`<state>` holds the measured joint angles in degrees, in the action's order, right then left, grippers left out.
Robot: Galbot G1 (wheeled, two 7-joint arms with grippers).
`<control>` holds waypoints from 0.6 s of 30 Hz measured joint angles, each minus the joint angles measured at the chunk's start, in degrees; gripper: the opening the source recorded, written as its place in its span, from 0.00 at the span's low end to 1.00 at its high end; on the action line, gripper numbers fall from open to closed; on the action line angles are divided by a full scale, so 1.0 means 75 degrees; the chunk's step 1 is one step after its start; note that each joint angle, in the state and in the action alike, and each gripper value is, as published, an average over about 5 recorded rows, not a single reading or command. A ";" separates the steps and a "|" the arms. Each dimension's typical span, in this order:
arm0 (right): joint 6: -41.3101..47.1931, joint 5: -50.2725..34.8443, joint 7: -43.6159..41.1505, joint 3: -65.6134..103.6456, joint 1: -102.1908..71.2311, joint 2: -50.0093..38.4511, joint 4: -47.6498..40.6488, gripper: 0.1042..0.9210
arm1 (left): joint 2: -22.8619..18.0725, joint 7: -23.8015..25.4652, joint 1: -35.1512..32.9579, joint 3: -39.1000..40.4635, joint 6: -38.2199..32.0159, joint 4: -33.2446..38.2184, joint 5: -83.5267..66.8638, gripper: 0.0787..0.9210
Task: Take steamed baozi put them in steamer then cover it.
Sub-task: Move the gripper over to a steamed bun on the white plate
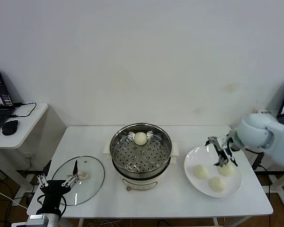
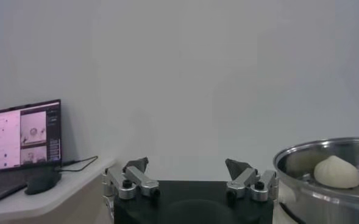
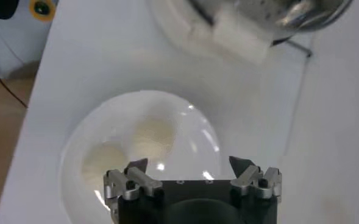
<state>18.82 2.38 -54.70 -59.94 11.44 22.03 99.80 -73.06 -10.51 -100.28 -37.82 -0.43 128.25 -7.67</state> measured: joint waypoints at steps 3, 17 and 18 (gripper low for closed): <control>0.0012 0.0194 0.0065 0.0494 -0.0688 0.0092 -0.0193 0.88 | -0.0028 -0.0003 -0.0028 -0.0003 0.0002 0.0012 0.0025 0.88; -0.0028 0.0709 0.0329 0.1775 -0.2361 0.0909 -0.1341 0.88 | -0.0038 -0.0008 -0.0159 -0.0123 -0.0004 0.0072 0.0020 0.88; -0.0036 0.0732 0.0346 0.1821 -0.2411 0.0970 -0.1417 0.88 | -0.0040 -0.0009 -0.0157 -0.0124 -0.0005 0.0071 0.0020 0.88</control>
<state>18.55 7.87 -52.10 -46.29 -6.64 29.31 89.17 -73.36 -10.58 -101.46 -38.75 -0.47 128.79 -7.52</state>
